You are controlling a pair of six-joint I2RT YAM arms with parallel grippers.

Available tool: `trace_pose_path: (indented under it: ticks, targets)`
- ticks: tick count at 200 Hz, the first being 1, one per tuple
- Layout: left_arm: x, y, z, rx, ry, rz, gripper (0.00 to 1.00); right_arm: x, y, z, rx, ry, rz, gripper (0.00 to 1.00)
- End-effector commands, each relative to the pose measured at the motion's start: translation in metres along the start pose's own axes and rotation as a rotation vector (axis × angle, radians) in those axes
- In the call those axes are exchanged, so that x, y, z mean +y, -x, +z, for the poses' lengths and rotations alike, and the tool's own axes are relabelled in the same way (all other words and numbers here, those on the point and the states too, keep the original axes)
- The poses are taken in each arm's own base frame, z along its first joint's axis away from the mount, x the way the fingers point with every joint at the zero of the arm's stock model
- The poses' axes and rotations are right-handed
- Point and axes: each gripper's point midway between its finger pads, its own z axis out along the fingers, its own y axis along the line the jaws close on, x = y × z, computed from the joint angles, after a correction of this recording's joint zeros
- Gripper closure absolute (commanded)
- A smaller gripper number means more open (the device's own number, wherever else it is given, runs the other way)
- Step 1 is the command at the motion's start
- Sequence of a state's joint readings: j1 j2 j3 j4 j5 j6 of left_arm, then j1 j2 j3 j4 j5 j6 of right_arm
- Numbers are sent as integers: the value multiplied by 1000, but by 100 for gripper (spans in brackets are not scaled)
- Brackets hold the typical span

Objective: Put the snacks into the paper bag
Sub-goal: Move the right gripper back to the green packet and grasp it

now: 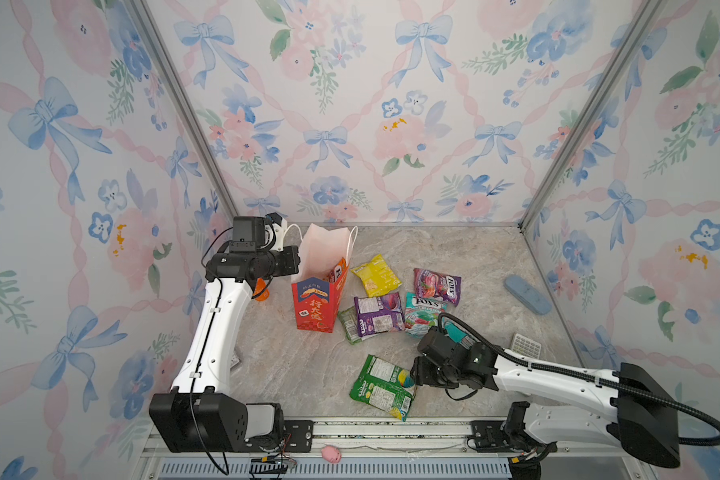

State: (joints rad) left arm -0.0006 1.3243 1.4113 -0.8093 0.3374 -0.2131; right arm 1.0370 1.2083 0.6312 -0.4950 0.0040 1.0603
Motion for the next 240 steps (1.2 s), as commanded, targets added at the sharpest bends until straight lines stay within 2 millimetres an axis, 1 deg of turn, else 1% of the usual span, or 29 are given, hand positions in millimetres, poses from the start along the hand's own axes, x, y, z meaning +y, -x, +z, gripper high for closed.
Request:
trace_pose_path:
  ticks: [1, 26, 46, 95, 128, 150, 175, 202, 222, 240]
  targets:
    - [0, 1, -6, -24, 6, 18, 100, 10, -13, 6, 45, 72, 36, 37]
    - [1, -2, -5, -19, 6, 16, 100, 10, -22, 14, 61, 95, 51, 38]
    - [2, -3, -4, -14, 7, 14, 100, 12, -24, 19, 63, 118, 57, 41]
    - [1, -3, -3, -12, 5, 15, 100, 21, -22, 27, 79, 141, 36, 58]
    - [1, -2, -3, -12, 4, 16, 100, 27, -20, 36, 104, 151, 33, 71]
    - [2, -2, -3, -12, 4, 15, 100, 29, -17, 38, 107, 159, 30, 80]
    - [2, -3, -2, -10, 5, 16, 100, 30, -9, 37, 94, 161, 27, 89]
    - [2, -2, -2, -11, 7, 16, 100, 28, 8, 35, 54, 169, 39, 100]
    - [3, -3, -2, -10, 11, 14, 100, 29, 22, 31, 16, 181, 46, 100]
    - [4, -5, 1, -2, 14, 13, 100, 35, 36, 25, -26, 200, 39, 100]
